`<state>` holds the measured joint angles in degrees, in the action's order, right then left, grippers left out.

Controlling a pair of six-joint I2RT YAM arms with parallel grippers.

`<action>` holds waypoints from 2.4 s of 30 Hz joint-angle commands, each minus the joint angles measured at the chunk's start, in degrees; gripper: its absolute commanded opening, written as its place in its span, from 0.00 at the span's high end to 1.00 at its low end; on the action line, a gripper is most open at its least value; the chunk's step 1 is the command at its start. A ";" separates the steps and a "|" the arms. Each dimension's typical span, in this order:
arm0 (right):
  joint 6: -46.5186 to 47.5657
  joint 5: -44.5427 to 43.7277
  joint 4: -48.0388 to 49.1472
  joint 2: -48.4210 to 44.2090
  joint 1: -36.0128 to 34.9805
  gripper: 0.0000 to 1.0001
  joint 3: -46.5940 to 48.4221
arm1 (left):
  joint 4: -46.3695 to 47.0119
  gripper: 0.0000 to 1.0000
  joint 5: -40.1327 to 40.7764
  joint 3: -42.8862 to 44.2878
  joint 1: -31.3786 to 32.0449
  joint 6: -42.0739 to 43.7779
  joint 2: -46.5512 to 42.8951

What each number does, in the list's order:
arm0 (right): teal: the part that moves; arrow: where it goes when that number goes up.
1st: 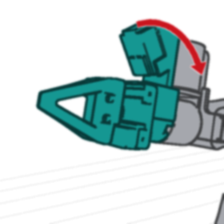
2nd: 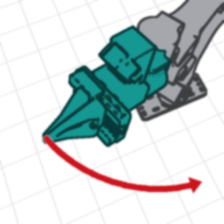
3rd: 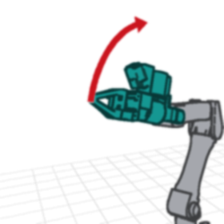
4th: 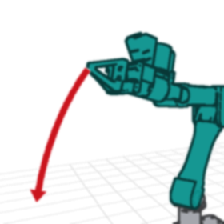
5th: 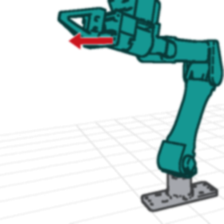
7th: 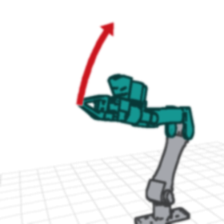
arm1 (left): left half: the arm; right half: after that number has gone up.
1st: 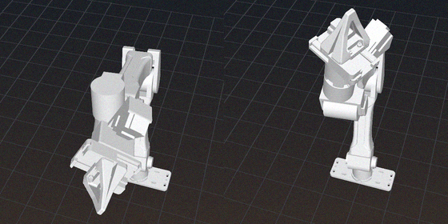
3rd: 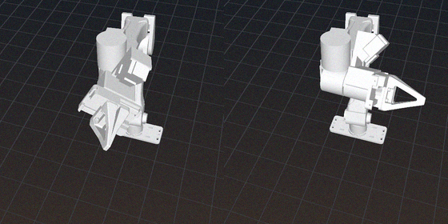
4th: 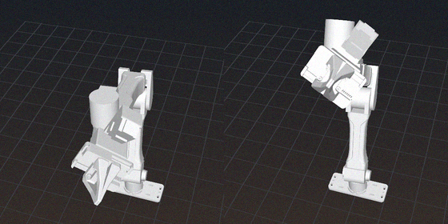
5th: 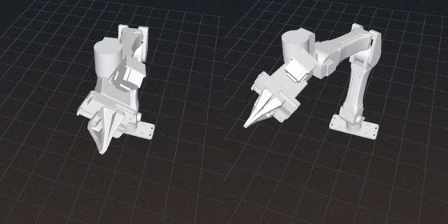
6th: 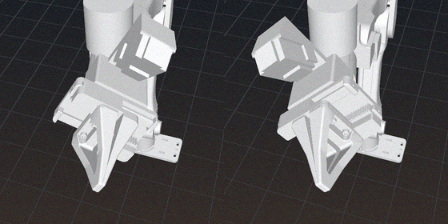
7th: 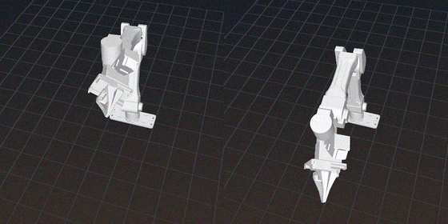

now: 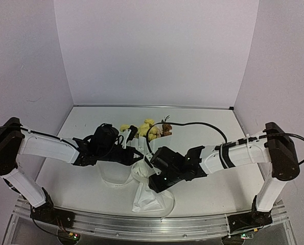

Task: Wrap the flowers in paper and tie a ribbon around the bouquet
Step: Cross the half-tied ribbon over the folded bouquet.

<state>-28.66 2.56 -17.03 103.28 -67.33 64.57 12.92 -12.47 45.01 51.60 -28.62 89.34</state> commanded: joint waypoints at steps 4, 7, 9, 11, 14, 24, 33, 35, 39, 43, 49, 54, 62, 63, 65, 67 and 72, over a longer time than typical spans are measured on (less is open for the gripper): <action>-1.54 -2.25 0.77 -4.00 -0.19 0.73 -1.88 | -0.03 1.00 -0.87 1.10 -0.70 0.40 -1.15; -1.98 -2.41 0.75 -5.08 -0.17 0.73 -2.26 | -0.09 1.00 -1.00 0.92 -0.92 0.58 -1.33; -2.19 -2.30 0.77 -5.60 -0.17 0.69 -2.40 | -0.09 1.00 -1.14 0.83 -1.02 0.76 -1.40; -2.30 -2.25 0.72 -5.93 -0.18 0.67 -2.46 | -0.07 1.00 -1.34 0.78 -1.06 0.78 -1.41; -2.44 -1.97 0.70 -5.91 -0.18 0.68 -2.35 | -0.01 1.00 -1.52 0.69 -1.15 0.84 -1.42; -3.20 -2.18 0.03 -5.84 -0.19 0.96 -2.62 | 0.12 1.00 -1.92 0.48 -1.26 1.07 -1.62; -5.65 -9.13 -4.06 -11.82 -0.17 1.00 -6.55 | -0.44 1.00 -1.73 -0.09 -1.74 1.41 -1.86; -6.47 -11.14 -5.47 -13.05 -0.12 1.00 -7.88 | -0.33 1.00 -2.01 -0.20 -1.77 1.64 -1.87; -8.40 -12.66 -6.76 -14.14 -0.08 1.00 -9.64 | -0.46 1.00 -2.49 -0.15 -1.77 1.90 -1.33; -10.88 -15.10 -8.71 -15.23 -0.08 1.00 -11.74 | -1.02 1.00 -2.43 -0.52 -1.77 1.99 -1.19; -12.53 -14.71 -9.99 -16.38 -0.14 1.00 -14.65 | -1.21 1.00 -3.20 -1.29 -1.78 1.96 -0.66; -13.44 -17.48 -14.03 -16.77 -0.18 1.00 -15.20 | -0.59 1.00 -4.25 -3.02 -1.75 1.43 -0.74; -11.91 -17.19 -14.79 -14.07 -2.26 1.00 -12.54 | 2.17 1.00 -6.97 -4.64 1.92 0.97 1.14; -12.10 -17.07 -14.78 -13.82 -2.29 1.00 -12.50 | 3.46 1.00 -7.21 -5.42 2.13 0.26 0.73; -12.29 -17.55 -14.78 -13.37 -2.32 1.00 -12.31 | 5.48 1.00 -7.08 -6.87 2.74 -0.45 0.05; -12.20 -17.85 -14.71 -13.22 -2.29 1.00 -11.78 | 6.26 1.00 -6.66 -7.43 3.47 -0.98 0.25; -10.13 -17.04 -11.92 -14.14 -2.28 0.79 -11.11 | 8.13 1.00 -4.31 -8.26 4.35 -2.59 0.41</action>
<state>-40.57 -12.99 -30.82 89.69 -69.52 51.07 16.39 -18.66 37.06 55.39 -29.48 90.19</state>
